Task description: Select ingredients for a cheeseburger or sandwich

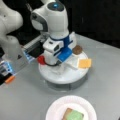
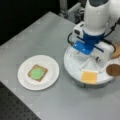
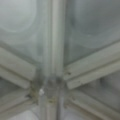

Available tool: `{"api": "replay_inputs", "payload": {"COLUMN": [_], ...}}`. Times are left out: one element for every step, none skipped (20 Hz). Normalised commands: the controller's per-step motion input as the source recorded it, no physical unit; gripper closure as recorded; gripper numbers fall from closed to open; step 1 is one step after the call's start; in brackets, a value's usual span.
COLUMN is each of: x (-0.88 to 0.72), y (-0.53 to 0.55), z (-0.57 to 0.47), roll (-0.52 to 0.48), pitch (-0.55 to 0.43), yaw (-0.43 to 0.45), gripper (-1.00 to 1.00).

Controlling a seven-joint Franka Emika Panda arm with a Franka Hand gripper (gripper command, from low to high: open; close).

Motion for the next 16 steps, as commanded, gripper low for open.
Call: {"api": "replay_inputs", "payload": {"x": [-0.04,-0.05,-0.06,-0.07,-0.09,-0.10,-0.12,-0.14,-0.16,-0.18,-0.20,-0.22,-0.23,-0.25,-0.27,-0.29], "y": [0.08,0.08,0.07,0.07,0.07,0.07,0.07,0.07,0.08,0.09,0.10,0.11,0.12,0.13,0.13,0.13], "z": [-0.13,-0.12,-0.12,-0.12,-0.12,-0.11,-0.11,-0.11,-0.12,-0.12,-0.13,-0.13,-0.13,-0.13,-0.13,-0.14], "roll": [0.087,0.085,0.084,0.083,0.082,0.079,0.079,0.081,0.082,0.084,0.084,0.087,0.089,0.090,0.090,0.092], "pitch": [-0.108,-0.106,-0.113,-0.117,-0.120,-0.122,-0.125,-0.123,-0.123,-0.122,-0.124,-0.123,-0.123,-0.124,-0.125,-0.125], "yaw": [-0.139,-0.137,-0.130,-0.124,-0.119,-0.114,-0.111,-0.108,-0.105,-0.103,-0.100,-0.097,-0.096,-0.097,-0.098,-0.097], "gripper": [-1.00,-1.00,-1.00,-1.00,-1.00,-1.00,-1.00,-1.00,-1.00,-1.00,-1.00,-1.00,-1.00,-1.00,-1.00,-1.00]}}
